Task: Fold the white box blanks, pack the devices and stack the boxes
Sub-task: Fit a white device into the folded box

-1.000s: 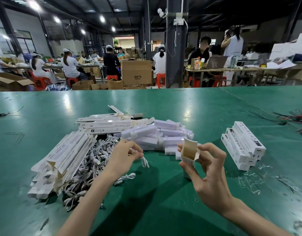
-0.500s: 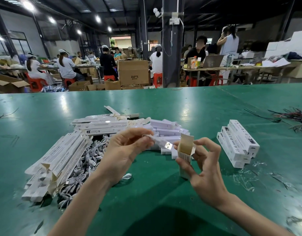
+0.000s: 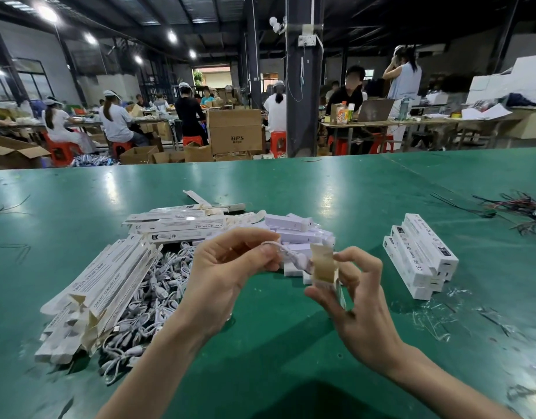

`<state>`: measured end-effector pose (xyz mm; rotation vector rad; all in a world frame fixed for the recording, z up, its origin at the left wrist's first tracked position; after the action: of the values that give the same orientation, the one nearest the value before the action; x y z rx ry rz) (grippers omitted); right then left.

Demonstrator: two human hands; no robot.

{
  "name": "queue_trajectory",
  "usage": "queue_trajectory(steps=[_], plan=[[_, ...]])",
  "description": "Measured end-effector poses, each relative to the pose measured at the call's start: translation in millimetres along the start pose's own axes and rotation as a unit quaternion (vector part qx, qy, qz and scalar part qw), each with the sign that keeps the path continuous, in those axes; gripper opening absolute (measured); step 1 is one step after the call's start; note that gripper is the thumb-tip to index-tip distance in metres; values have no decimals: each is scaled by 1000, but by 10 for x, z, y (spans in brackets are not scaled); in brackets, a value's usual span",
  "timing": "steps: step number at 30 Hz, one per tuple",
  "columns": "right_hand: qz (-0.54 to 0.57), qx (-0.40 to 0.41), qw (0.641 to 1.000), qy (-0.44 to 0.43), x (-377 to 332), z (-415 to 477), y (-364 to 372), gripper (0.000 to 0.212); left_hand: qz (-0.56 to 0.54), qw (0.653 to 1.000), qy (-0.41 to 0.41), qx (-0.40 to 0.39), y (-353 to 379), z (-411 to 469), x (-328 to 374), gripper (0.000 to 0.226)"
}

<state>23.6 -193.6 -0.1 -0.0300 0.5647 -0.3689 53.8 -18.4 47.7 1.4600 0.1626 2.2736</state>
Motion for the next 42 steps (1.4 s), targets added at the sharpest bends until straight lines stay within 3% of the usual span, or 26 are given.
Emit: queue_trajectory(steps=[4, 10, 12, 16, 22, 24, 26, 29, 33, 37, 42], plan=[[-11, -13, 1000, -8, 8, -3, 11, 52, 92, 990, 108, -17, 137, -110, 111, 15], [-13, -25, 999, -39, -11, -12, 31, 50, 202, 965, 169, 17, 202, -193, -5, 20], [-19, -28, 999, -42, -9, -26, 33, 49, 254, 942, 220, 21, 214, -200, -39, 19], [-15, -38, 998, -48, -1, -32, 29, 49, 383, 859, 338, -10, 263, -224, -88, 9], [-11, -42, 998, -54, 6, -39, 37, 31, 409, 840, 356, -17, 259, -244, -136, 12], [-20, -44, 997, -56, 18, -48, 28, 37, 414, 838, 356, -17, 280, -266, -168, 9], [-31, -44, 997, -57, 30, -51, 17, 45, 404, 852, 333, -10, 316, -294, -209, 10], [-28, -45, 997, -65, 26, -63, 20, 40, 352, 897, 266, 18, 327, -303, -253, 6], [-16, -30, 998, -45, 11, -55, 59, 44, 228, 969, 59, 70, 262, -268, -327, 20], [-16, -35, 998, -53, 23, -65, 62, 58, 135, 983, -93, 81, 229, -230, -411, 39], [-47, -52, 996, -60, 59, -111, 85, 65, 33, 972, -215, 90, 242, -213, -488, 26]])
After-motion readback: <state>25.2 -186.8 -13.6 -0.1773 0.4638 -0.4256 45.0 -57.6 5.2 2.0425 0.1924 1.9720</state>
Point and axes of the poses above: each hand's wrist, its own z-axis towards the middle knuckle, its own y-axis out of the palm, x = y × z, the point moved 3 cm from there along z, towards the middle knuckle, and after that the axes turned 8 degrees about x, right-handed, at the moved point
